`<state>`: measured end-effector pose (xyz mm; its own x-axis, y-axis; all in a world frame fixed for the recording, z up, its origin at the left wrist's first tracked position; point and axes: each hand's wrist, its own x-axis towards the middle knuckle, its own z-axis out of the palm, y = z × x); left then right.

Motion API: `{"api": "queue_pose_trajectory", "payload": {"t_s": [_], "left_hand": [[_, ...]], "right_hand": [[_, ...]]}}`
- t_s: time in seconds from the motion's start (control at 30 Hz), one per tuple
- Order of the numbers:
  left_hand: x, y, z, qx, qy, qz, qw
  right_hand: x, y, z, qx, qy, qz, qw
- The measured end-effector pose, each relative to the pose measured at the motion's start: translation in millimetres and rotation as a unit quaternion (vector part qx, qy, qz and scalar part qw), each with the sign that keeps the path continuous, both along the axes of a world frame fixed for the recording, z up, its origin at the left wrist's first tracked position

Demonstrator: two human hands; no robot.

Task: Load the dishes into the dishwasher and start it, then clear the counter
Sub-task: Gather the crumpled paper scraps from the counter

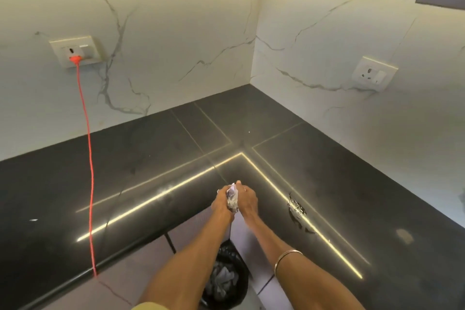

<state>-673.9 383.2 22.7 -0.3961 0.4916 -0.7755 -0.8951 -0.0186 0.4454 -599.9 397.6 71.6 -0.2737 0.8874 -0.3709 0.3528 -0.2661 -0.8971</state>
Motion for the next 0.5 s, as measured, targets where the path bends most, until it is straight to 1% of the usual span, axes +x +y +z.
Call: {"api": "queue_pose_trajectory", "payload": {"t_s": [0.03, 0.1, 0.17, 0.23, 0.27, 0.3, 0.4, 0.43, 0.5], "left_hand": [[1, -3, -17, 0.002, 0.005, 0.000, 1.000], [5, -16, -33, -0.013, 0.023, -0.007, 1.000], [-2, -19, -70, 0.004, 0.006, 0.005, 1.000], [-4, -28, -79, -0.015, 0.013, -0.016, 1.000], [-3, -35, -78, -0.021, 0.006, -0.024, 0.999], [3, -47, -58, -0.046, 0.017, -0.028, 0.998], [22, -81, 7, 0.000, -0.022, -0.013, 1.000], [24, -87, 15, 0.006, -0.039, -0.017, 0.999], [22, -96, 16, -0.017, -0.017, -0.037, 0.999]], "right_hand": [[5, -7, -3, -0.005, 0.003, 0.001, 1.000], [13, -22, -7, -0.009, 0.004, 0.011, 1.000], [18, -37, -11, -0.011, 0.004, 0.021, 1.000], [20, -49, -12, -0.015, -0.001, 0.029, 0.999], [21, -55, -12, -0.016, -0.004, 0.035, 0.999], [20, -60, -13, -0.017, -0.008, 0.037, 0.999], [19, -75, -16, -0.015, -0.025, 0.032, 0.999], [19, -80, -17, -0.015, -0.028, 0.028, 0.999], [18, -89, -21, -0.015, -0.034, 0.012, 0.999]]}}
